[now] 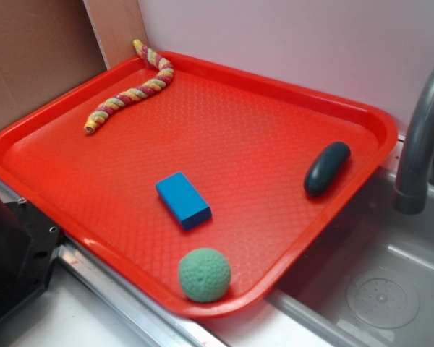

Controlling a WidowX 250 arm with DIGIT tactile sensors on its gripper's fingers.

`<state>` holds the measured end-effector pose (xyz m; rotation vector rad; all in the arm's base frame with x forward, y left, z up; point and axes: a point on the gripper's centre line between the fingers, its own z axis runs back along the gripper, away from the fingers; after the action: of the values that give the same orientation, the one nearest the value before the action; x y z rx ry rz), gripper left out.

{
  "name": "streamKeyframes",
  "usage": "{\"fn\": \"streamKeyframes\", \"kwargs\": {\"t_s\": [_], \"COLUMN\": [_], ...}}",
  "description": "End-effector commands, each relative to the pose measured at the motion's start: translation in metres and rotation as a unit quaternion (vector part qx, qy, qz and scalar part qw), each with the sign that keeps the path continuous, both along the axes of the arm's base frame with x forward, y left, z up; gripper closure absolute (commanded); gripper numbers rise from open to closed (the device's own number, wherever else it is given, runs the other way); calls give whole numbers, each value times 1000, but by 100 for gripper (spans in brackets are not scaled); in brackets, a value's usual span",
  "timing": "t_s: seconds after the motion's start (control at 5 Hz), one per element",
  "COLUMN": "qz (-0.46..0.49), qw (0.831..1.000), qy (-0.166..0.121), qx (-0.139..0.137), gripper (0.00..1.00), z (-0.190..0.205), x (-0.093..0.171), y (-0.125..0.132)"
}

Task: Grab the multicolored rope.

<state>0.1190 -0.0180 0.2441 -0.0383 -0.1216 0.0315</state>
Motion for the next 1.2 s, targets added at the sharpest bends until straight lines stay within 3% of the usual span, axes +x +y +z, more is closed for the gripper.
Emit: {"fn": "streamKeyframes", "kwargs": {"t_s": [0.0, 0.2, 0.4, 0.6, 1.0], "qz": [0, 61, 113, 132, 142], "qw": [1000, 998, 993, 990, 989], "qy": [0, -9, 4, 10, 17], "qx": [0, -29, -32, -42, -25], "gripper": [0, 0, 0, 0, 0], "z": [0, -34, -66, -101, -147], "x": [0, 25, 52, 79, 121], "y": [0, 50, 91, 113, 134]}}
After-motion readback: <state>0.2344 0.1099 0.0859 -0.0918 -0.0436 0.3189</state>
